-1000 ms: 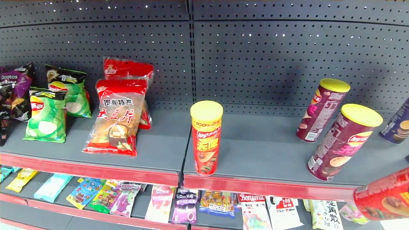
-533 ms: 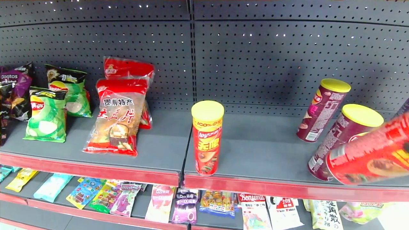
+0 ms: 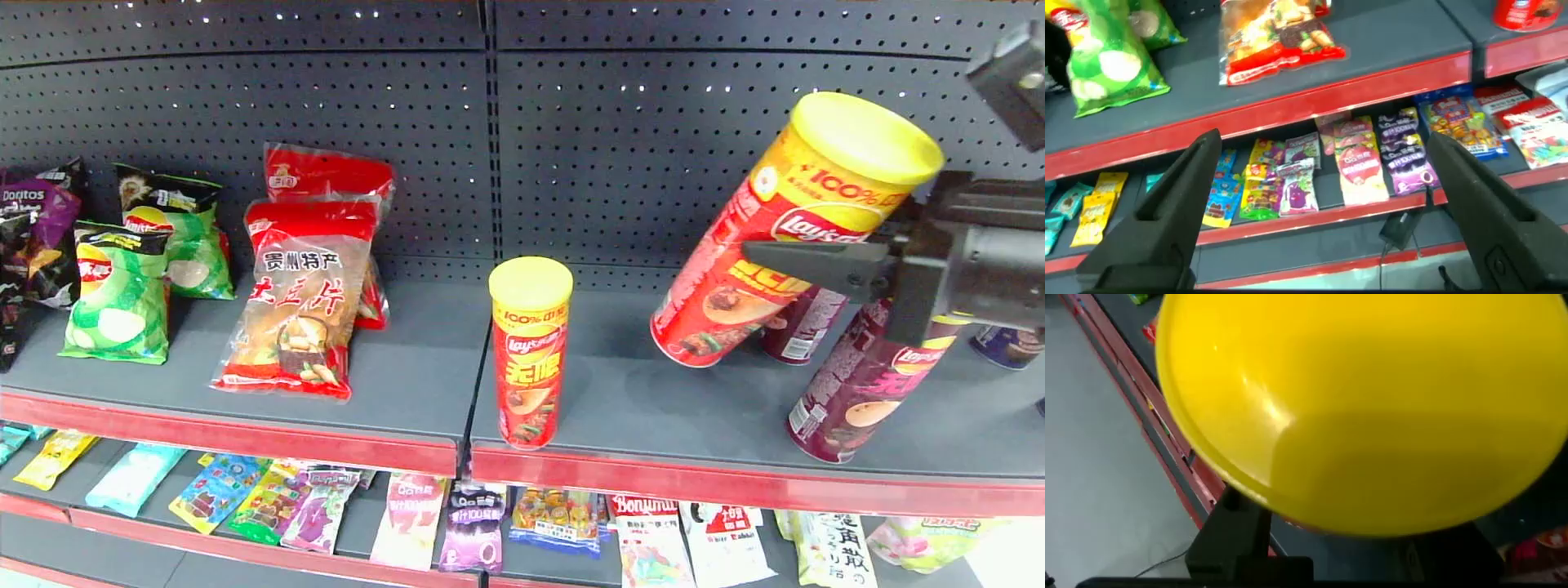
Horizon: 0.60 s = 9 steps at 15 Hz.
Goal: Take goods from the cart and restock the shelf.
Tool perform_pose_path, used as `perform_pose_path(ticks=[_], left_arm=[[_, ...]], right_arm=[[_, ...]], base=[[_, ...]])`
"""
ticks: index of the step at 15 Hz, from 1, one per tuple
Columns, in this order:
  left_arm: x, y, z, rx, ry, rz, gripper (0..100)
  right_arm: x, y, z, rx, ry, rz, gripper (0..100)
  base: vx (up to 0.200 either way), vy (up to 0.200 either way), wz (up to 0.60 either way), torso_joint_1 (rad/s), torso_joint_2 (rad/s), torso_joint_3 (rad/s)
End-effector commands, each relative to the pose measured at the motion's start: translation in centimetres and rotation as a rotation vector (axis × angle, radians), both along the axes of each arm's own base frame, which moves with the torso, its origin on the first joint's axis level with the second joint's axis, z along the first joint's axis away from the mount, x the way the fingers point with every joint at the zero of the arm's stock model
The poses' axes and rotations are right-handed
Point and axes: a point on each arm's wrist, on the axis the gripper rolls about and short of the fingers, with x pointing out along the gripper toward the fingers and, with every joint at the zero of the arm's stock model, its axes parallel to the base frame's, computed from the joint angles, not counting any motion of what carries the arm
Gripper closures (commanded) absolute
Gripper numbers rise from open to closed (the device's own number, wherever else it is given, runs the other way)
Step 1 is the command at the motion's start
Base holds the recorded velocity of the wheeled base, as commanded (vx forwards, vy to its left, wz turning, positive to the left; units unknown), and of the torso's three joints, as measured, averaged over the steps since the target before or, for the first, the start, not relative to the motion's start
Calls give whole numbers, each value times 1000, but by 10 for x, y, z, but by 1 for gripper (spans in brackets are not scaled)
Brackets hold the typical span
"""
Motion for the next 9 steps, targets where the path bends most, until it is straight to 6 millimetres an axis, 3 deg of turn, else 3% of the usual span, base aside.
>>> perform_pose_path(ticks=[1,9], left_arm=[[1,0,1,1,6,1,0],[1,0,0,0,9,-1,0]], right_arm=[[37,24,-20,-52,81,10,100],[122,66,-50,-89,143,-23,100]], base=[[0,0,0,0,0,0],[0,0,0,0,0,0]])
